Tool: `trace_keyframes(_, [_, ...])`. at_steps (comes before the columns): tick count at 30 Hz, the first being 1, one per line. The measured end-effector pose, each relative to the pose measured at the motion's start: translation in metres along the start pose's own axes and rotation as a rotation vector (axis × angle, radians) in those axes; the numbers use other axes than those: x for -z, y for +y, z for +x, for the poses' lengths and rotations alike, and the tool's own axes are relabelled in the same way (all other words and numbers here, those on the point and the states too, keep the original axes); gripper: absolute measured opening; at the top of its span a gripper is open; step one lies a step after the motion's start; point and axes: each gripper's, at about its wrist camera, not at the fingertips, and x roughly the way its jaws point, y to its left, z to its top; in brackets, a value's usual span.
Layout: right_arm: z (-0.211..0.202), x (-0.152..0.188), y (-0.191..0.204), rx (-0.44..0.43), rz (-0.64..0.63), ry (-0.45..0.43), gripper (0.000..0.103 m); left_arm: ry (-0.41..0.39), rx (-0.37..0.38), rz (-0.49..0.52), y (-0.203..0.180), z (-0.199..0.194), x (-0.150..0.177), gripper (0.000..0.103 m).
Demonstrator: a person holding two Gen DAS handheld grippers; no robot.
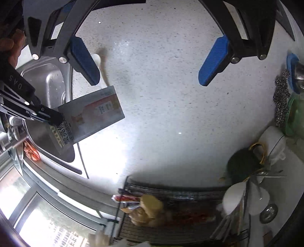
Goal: Collect trash
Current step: 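Grasp the pink-printed sachet packet with the right tool, then grasp the white plastic spoon with the left tool while the right tool holds the packet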
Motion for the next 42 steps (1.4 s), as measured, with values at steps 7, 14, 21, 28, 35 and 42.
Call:
trace_keyframes(7, [-0.027, 0.033, -0.057, 0.078, 0.212, -0.021, 0.001, 0.083, 0.051, 0.075, -0.050, 0.027, 0.003, 0.103])
trace_keyframes(14, [-0.029, 0.060, -0.082, 0.132, 0.311, 0.029, 0.001, 0.229, 0.046, 0.063, -0.067, 0.081, 0.003, 0.101])
trace_keyframes(21, [-0.032, 0.069, -0.088, 0.141, 0.330, 0.040, 0.001, 0.289, 0.030, 0.089, -0.083, 0.113, 0.002, 0.087])
trace_keyframes(28, [-0.037, 0.079, -0.087, 0.148, 0.342, 0.047, 0.001, 0.252, -0.053, 0.169, -0.106, 0.109, 0.007, 0.040])
trace_keyframes(35, [-0.043, 0.093, -0.082, 0.145, 0.341, 0.056, 0.001, 0.246, -0.072, 0.193, -0.118, 0.102, 0.033, 0.009])
trace_keyframes(42, [-0.059, 0.106, -0.074, 0.132, 0.331, 0.029, 0.001, 0.167, -0.057, 0.236, -0.134, 0.063, 0.047, 0.009])
